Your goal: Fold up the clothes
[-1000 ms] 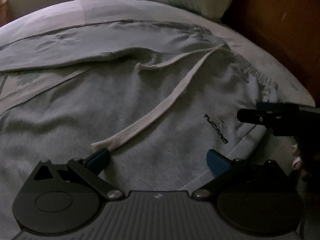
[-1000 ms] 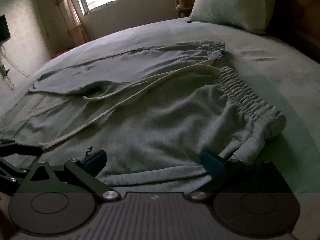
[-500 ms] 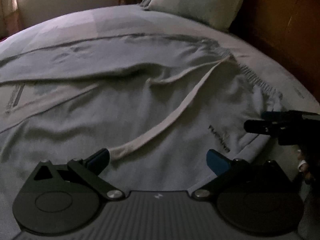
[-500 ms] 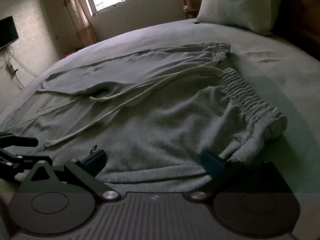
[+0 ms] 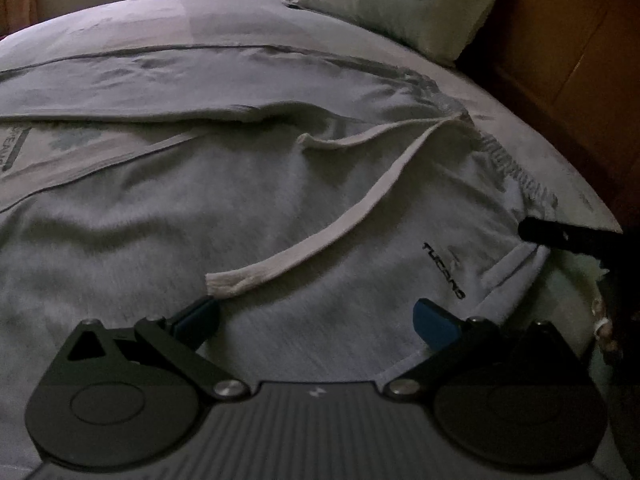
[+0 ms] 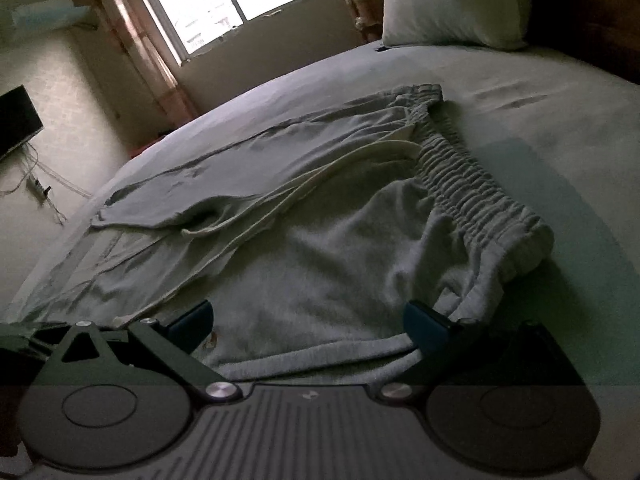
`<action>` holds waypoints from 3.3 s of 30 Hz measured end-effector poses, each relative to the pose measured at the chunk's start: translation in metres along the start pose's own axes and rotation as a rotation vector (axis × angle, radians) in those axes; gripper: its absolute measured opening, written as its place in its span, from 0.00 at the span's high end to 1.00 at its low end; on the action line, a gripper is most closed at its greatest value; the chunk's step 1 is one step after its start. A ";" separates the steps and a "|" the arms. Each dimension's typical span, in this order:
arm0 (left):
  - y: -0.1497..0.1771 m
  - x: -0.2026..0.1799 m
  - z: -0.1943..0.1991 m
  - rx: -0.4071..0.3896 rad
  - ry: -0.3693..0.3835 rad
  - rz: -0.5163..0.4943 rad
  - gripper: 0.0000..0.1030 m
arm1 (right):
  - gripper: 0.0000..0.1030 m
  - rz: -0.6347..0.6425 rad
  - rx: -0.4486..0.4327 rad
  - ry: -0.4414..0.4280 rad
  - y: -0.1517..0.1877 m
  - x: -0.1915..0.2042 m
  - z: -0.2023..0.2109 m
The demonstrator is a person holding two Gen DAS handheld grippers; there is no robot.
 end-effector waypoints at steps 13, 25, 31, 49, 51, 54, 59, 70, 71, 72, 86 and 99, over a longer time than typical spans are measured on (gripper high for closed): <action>0.007 -0.015 -0.004 -0.040 -0.077 -0.154 0.01 | 0.00 0.102 0.034 0.086 0.005 0.007 -0.014; -0.008 -0.016 0.012 -0.074 -0.073 -0.151 0.01 | 0.00 0.198 0.176 0.083 0.001 0.013 -0.016; -0.027 -0.026 0.021 -0.116 -0.034 -0.181 0.01 | 0.00 0.135 0.162 0.018 -0.036 0.003 0.004; -0.037 -0.026 -0.022 0.015 -0.122 -0.140 0.01 | 0.00 0.086 0.093 -0.115 -0.130 -0.020 -0.074; -0.036 -0.026 -0.022 0.024 -0.118 -0.132 0.01 | 0.00 0.069 0.110 -0.122 -0.131 -0.024 -0.086; -0.036 -0.023 -0.025 0.040 -0.120 -0.120 0.01 | 0.00 0.053 0.151 -0.119 -0.125 -0.034 -0.099; -0.036 -0.022 -0.024 0.047 -0.133 -0.118 0.01 | 0.00 0.035 0.142 -0.088 -0.118 -0.052 -0.095; -0.040 -0.034 -0.003 -0.001 -0.142 -0.154 0.01 | 0.00 0.054 0.174 -0.184 -0.091 -0.016 -0.042; -0.040 -0.034 -0.001 -0.002 -0.144 -0.155 0.01 | 0.00 0.055 0.194 -0.198 -0.083 -0.014 -0.041; -0.040 -0.035 0.002 -0.004 -0.146 -0.156 0.01 | 0.00 0.064 0.209 -0.193 -0.076 -0.013 -0.040; -0.043 -0.050 0.046 -0.072 -0.133 -0.169 0.01 | 0.00 0.148 0.219 0.022 -0.022 0.016 -0.004; -0.044 -0.051 0.052 -0.093 -0.138 -0.165 0.01 | 0.00 0.101 0.191 0.033 -0.003 0.014 -0.013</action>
Point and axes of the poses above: each gripper's, at about its wrist camera, not at the fingertips, and z roughly against the way its jaws point, x to its left, y to its underside, the point moved 7 cm from there along -z, roughly the way its jaws point, and after that the axes turned 13 degrees about -y, right-handed, at the moved point
